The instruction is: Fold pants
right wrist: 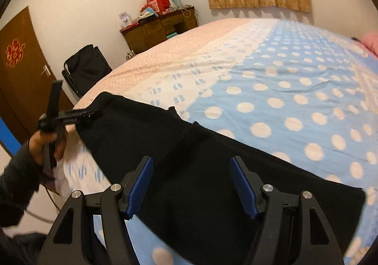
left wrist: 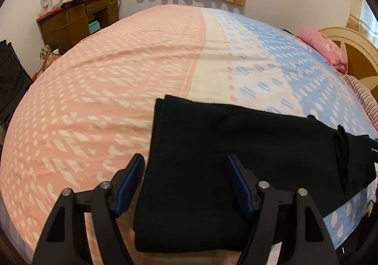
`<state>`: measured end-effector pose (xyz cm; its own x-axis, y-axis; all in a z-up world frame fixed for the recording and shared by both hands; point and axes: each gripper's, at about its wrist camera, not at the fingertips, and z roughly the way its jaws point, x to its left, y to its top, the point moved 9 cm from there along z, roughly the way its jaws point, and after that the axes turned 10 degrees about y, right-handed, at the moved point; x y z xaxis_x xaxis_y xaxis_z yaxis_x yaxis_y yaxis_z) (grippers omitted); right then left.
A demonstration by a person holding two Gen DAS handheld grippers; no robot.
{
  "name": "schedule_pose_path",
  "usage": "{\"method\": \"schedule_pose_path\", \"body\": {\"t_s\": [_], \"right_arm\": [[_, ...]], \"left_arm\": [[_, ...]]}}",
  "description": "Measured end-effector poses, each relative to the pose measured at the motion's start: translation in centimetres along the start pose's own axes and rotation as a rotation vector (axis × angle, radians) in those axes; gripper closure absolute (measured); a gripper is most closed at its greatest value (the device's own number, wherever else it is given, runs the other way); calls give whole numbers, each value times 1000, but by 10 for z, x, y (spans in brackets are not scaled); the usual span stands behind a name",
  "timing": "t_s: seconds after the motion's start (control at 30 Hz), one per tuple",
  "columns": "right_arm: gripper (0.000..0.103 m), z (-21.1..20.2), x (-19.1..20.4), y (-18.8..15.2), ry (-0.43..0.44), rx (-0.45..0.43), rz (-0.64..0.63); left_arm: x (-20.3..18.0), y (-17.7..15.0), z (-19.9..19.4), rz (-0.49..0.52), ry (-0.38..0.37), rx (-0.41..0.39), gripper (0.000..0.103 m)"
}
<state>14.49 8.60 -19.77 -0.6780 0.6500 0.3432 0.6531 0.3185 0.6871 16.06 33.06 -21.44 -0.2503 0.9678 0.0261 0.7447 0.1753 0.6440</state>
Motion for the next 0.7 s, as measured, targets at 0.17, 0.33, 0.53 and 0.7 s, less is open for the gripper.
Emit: {"method": "schedule_pose_path", "body": {"t_s": [0.17,0.33,0.53,0.7], "right_arm": [[39,25,17,-16,77,62,15],[57,46,38,-48,124,170,-11],[57,37,51,-58,95,153,-116],[57,13,43,-44,109,39,-73]], "left_arm": [[0,-2,-1,-4,-2,-2,28],[-4,-1,3,27,11,10,23],[7,-1,0,-30,-15,8,23],[0,-4,0,8,-19,-5,24]]}}
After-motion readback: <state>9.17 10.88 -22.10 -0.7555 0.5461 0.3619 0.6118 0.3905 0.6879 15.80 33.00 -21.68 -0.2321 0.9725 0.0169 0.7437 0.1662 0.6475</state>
